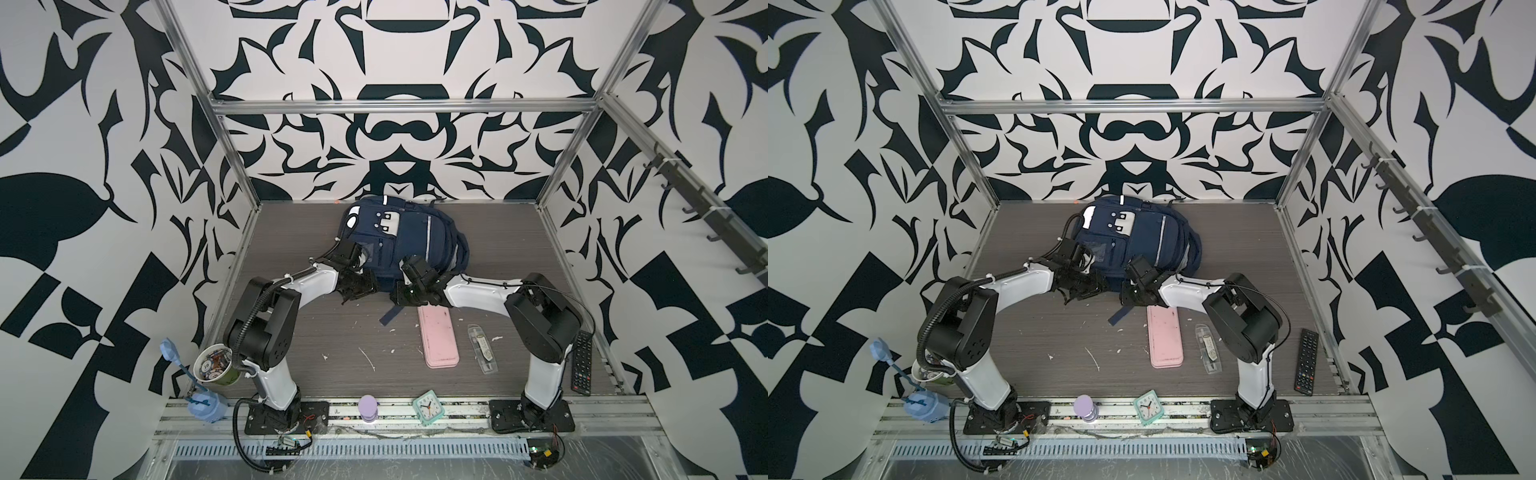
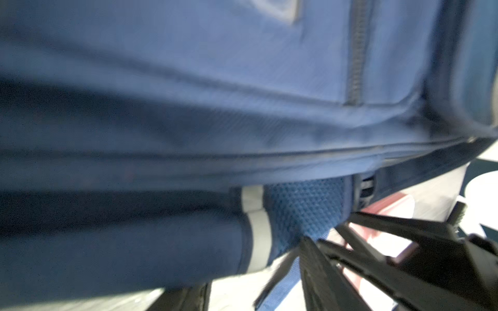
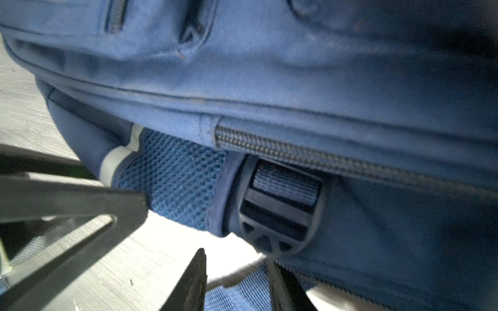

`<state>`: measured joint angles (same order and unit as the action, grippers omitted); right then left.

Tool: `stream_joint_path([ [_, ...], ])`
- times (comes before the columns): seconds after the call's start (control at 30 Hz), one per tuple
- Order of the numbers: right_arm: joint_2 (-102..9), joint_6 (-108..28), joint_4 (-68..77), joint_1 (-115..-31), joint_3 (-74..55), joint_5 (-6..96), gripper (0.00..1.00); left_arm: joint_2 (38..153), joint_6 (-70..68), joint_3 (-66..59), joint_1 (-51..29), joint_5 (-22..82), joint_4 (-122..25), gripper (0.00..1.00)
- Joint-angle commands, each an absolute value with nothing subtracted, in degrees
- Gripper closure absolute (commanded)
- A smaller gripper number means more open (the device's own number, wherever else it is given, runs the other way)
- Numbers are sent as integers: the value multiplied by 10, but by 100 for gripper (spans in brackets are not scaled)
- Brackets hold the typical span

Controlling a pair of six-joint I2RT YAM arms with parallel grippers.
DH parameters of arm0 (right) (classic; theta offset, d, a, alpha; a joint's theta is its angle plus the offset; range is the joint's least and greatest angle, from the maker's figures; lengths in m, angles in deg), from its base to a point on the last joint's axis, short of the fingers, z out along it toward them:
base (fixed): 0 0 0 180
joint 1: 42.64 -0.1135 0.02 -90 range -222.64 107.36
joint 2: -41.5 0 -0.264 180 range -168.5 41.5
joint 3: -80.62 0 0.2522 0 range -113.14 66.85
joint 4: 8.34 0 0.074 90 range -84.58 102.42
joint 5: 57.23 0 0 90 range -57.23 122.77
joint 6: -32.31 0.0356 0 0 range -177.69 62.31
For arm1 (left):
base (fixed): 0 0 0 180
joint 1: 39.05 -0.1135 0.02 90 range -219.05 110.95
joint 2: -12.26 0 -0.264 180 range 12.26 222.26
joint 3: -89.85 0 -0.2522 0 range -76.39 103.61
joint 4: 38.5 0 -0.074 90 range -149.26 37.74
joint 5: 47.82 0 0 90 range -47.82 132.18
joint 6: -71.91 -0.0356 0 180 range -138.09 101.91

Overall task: Pack books, pencil case, and school supplies into a backpack
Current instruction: Zip the student bag at the top-center of the table.

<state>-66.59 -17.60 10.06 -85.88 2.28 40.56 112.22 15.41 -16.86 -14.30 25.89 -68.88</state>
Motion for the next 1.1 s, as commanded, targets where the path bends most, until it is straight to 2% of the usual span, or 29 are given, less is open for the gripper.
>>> stream_joint_path([
  [0.0, -675, -175, 95, -861, -1, 396, 59, 1123, 160, -147, -145, 253, -680, 62],
  [0.17, -688, -175, 95, -858, -12, 392, 56, 1124, 158, -136, -145, 242, -681, 79],
  [0.37, -692, -176, 93, -850, -17, 389, 55, 1109, 155, -135, -145, 235, -686, 88],
  [0.73, -683, -198, 107, -849, -32, 360, 56, 1075, 151, -120, -145, 225, -708, 91],
  [1.07, -667, -224, 119, -849, -22, 313, 64, 1074, 152, -117, -145, 221, -713, 91],
])
